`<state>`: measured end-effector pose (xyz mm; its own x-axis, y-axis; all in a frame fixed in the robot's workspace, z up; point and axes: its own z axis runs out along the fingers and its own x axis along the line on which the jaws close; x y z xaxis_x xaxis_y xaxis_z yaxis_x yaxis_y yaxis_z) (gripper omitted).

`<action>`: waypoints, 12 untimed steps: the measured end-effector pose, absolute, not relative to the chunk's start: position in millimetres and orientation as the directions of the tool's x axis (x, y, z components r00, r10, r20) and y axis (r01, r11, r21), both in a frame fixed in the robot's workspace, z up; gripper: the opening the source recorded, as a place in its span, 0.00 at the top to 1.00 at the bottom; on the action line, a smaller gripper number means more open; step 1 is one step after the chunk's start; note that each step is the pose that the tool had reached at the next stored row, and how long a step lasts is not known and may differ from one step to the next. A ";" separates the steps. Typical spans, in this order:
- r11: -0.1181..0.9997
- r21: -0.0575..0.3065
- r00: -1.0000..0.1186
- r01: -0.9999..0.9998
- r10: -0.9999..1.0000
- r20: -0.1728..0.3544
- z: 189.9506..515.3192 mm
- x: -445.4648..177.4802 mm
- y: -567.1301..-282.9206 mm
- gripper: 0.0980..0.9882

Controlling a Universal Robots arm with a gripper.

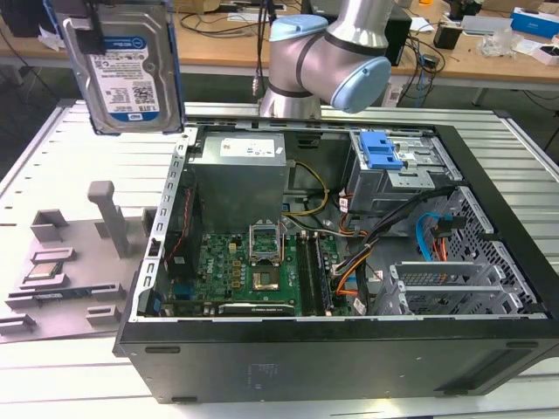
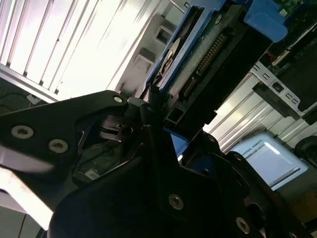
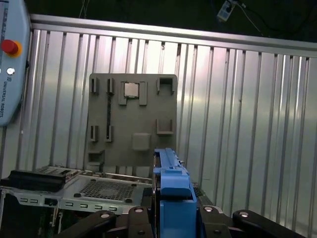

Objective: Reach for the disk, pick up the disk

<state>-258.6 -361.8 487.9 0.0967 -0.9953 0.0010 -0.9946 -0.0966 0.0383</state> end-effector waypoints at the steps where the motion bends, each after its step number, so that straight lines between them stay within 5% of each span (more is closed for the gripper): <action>1: -0.097 0.038 0.097 -0.995 -0.995 0.001 487.9 -250.4 -361.7 0.70; 12: -0.097 0.038 0.097 -0.995 -0.995 0.001 487.9 -214.1 -361.7 0.70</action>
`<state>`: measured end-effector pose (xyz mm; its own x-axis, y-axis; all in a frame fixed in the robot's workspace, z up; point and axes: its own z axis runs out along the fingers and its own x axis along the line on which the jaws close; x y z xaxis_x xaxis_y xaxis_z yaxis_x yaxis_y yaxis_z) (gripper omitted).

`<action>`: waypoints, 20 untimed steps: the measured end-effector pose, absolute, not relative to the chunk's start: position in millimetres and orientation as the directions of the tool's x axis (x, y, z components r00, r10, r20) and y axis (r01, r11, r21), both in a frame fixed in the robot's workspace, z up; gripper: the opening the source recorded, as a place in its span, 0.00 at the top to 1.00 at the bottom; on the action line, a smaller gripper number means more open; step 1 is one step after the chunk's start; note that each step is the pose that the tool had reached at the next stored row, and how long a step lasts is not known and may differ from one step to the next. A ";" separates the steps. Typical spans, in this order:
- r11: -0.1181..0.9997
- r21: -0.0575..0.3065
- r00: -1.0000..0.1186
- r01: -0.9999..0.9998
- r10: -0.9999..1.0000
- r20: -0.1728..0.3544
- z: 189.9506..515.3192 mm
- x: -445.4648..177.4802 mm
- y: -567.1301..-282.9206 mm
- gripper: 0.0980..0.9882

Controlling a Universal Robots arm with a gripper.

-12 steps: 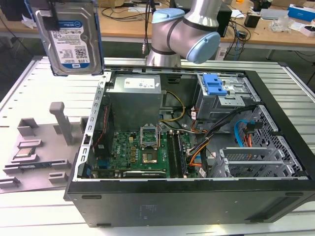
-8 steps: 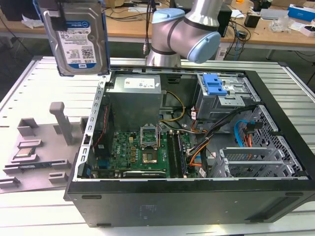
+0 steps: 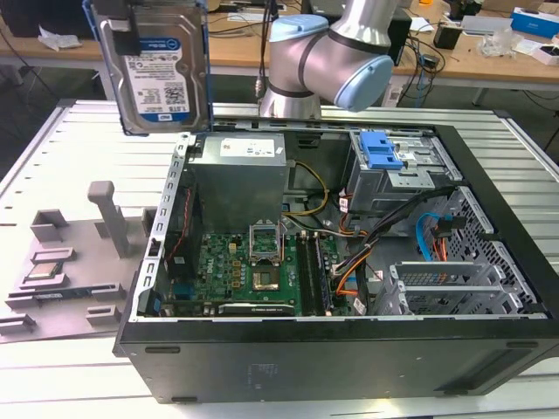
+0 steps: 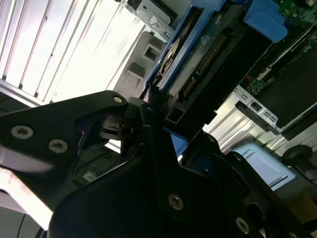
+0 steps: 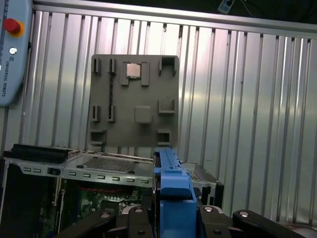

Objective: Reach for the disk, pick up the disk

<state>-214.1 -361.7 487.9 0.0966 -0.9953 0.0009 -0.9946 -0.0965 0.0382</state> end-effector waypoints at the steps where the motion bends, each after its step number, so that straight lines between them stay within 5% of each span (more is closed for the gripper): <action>1: -0.096 0.038 0.097 -0.995 -0.995 0.001 487.9 -208.1 -361.7 0.70; 20: -0.097 0.038 0.097 -0.995 -0.995 0.001 487.9 -120.1 -361.8 0.70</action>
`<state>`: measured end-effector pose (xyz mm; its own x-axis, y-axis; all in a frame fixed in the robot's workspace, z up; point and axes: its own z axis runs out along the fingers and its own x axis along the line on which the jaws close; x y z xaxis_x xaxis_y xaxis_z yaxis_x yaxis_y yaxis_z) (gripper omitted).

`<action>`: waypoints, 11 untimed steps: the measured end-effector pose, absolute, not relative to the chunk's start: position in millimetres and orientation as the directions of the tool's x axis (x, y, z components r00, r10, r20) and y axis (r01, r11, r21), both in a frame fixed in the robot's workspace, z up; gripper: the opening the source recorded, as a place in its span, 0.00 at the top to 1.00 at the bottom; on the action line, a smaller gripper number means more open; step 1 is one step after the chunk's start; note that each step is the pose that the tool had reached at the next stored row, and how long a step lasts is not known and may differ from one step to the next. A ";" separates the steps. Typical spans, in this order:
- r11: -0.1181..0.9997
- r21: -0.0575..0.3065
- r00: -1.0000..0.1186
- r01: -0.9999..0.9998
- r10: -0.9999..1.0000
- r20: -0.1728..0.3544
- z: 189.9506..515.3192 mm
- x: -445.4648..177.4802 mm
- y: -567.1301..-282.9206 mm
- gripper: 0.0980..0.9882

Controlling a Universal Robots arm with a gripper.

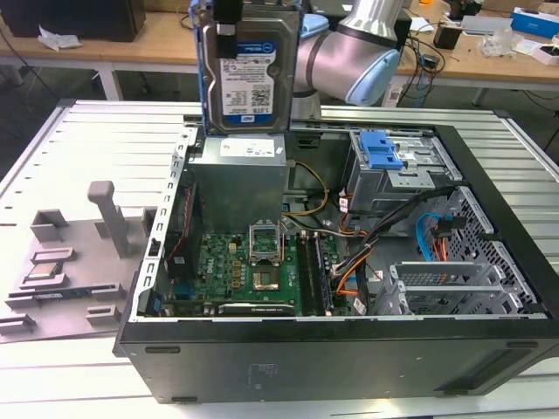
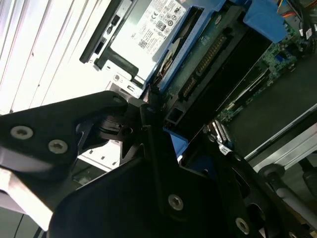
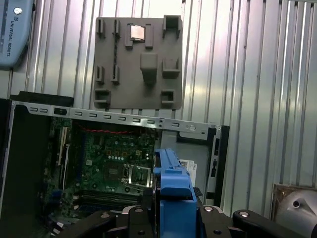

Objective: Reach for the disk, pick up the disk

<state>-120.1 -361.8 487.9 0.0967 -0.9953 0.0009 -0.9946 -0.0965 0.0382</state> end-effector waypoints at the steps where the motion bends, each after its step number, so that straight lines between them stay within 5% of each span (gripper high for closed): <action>1: -0.097 0.038 0.097 -0.995 -0.995 0.001 487.9 -115.5 -361.7 0.70; 11: -0.096 0.038 0.097 -0.995 -0.995 0.001 487.9 -74.2 -361.8 0.70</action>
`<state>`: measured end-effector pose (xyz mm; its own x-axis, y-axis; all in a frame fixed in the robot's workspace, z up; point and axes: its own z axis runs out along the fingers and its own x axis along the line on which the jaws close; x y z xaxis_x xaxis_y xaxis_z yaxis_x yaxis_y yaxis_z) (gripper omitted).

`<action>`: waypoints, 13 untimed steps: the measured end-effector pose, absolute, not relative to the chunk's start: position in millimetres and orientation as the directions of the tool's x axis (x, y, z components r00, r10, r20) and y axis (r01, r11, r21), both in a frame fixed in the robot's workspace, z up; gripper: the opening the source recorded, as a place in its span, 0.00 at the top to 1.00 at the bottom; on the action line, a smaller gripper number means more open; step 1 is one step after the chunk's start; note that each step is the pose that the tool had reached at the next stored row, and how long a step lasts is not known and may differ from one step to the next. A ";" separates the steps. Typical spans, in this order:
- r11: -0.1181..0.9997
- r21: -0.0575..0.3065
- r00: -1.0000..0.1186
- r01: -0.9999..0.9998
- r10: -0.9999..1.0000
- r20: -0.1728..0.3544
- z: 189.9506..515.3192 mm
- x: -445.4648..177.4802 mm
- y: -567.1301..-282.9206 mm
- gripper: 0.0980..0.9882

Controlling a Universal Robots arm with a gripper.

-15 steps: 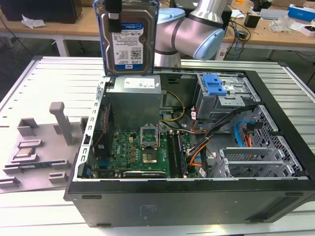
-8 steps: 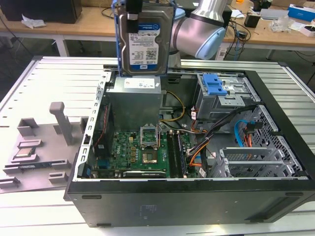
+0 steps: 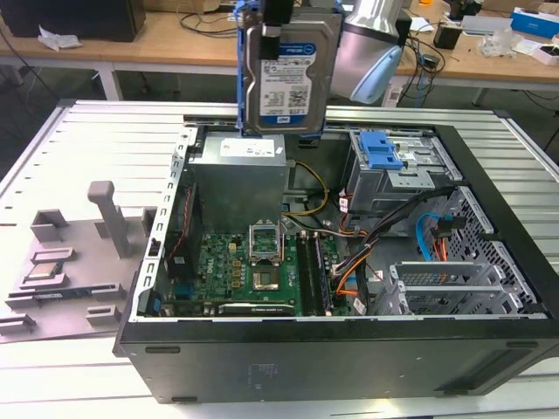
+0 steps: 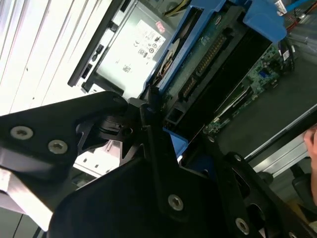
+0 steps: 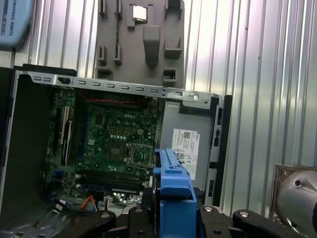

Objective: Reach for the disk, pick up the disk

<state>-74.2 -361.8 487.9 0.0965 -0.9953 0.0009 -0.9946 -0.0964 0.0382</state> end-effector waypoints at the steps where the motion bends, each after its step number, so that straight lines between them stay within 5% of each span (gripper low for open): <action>1: -0.097 0.038 0.097 -0.995 -0.995 0.001 487.9 -69.0 -361.8 0.70; 13: -0.096 0.038 0.097 -0.995 -0.995 0.001 487.9 -24.6 -361.8 0.70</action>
